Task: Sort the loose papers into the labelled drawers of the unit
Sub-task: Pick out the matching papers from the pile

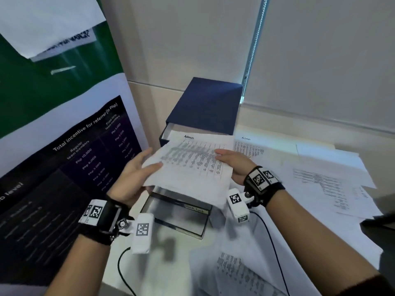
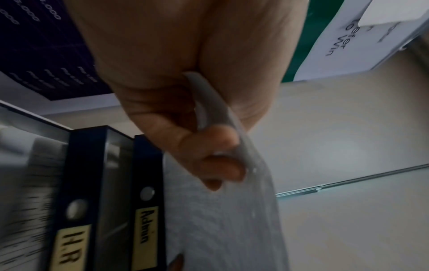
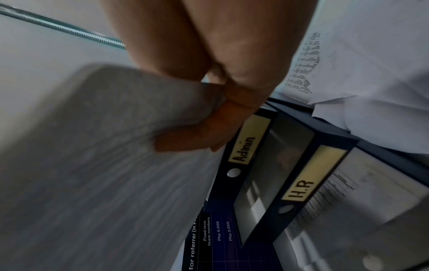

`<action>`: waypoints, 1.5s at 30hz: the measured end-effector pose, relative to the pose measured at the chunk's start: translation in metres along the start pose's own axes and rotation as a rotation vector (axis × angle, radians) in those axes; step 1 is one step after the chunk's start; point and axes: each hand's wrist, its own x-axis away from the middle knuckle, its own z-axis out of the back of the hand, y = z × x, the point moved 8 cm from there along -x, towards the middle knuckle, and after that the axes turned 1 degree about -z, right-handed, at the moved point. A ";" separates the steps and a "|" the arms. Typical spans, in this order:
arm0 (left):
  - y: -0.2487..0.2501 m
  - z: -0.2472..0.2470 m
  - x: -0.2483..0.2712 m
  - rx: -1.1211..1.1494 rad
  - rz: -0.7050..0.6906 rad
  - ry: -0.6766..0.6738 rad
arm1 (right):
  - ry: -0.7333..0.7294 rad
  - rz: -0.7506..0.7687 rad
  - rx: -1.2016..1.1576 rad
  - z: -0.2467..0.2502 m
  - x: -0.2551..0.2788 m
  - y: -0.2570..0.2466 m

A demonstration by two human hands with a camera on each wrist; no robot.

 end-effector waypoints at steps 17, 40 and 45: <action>0.011 0.006 -0.097 -0.222 -0.207 0.224 | -0.195 0.007 0.139 -0.018 0.013 -0.002; -0.008 -0.211 -0.090 -0.844 -0.931 -0.124 | 0.692 -0.098 0.541 0.292 0.025 0.070; -0.153 -0.308 -0.076 -0.944 -0.392 -0.602 | 0.887 -0.758 0.872 0.434 0.107 0.196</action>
